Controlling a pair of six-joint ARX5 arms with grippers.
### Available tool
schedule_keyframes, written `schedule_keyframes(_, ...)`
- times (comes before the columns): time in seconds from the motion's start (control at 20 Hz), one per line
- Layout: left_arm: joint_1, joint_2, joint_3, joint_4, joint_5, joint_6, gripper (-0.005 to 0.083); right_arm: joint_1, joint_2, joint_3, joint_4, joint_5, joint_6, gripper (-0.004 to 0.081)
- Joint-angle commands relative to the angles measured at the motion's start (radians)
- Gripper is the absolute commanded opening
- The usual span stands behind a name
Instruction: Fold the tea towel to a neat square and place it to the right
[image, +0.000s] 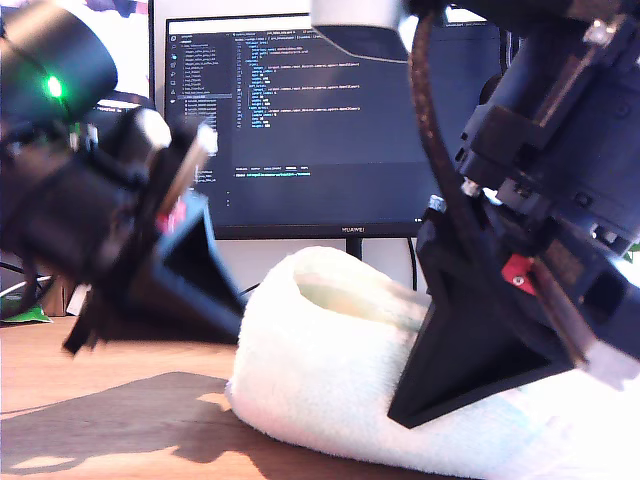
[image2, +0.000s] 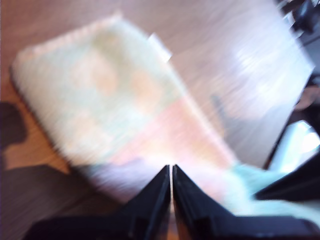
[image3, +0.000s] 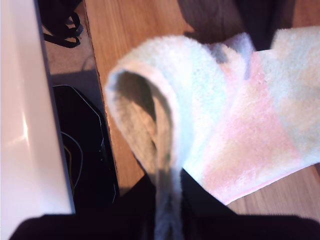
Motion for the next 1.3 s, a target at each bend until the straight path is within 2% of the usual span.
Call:
schedule_keyframes(0.0, -0.004, 0.077, 0.003, 0.000, 0.002, 0.021, -0.0019, 0.006, 0.004, 0.005, 0.003, -0.003, 0.009, -0.0013)
schedule_keyframes(0.1, -0.010, 0.138, 0.003, 0.003, 0.003, 0.022, -0.0019, 0.011, 0.003, 0.005, 0.003, -0.003, 0.022, -0.0013)
schedule_keyframes(0.3, -0.010, 0.150, 0.003, -0.009, 0.014, 0.048, -0.0019, 0.027, -0.014, 0.012, -0.004, -0.003, 0.047, -0.0013)
schedule_keyframes(0.45, -0.019, 0.150, 0.003, -0.084, 0.053, 0.069, -0.0019, 0.023, -0.023, 0.076, -0.059, 0.002, 0.053, -0.0013)
schedule_keyframes(0.8, -0.114, 0.150, 0.003, -0.202, 0.101, 0.152, -0.0019, -0.072, -0.021, 0.240, -0.202, -0.031, 0.044, -0.0013)
schedule_keyframes(1.0, -0.150, 0.150, 0.003, -0.227, 0.105, 0.179, -0.0019, -0.131, 0.000, 0.243, -0.206, -0.082, 0.045, -0.0013)
schedule_keyframes(1.25, -0.151, 0.148, 0.003, -0.229, 0.183, 0.178, -0.0019, -0.136, 0.071, 0.243, -0.141, -0.110, 0.044, -0.0013)
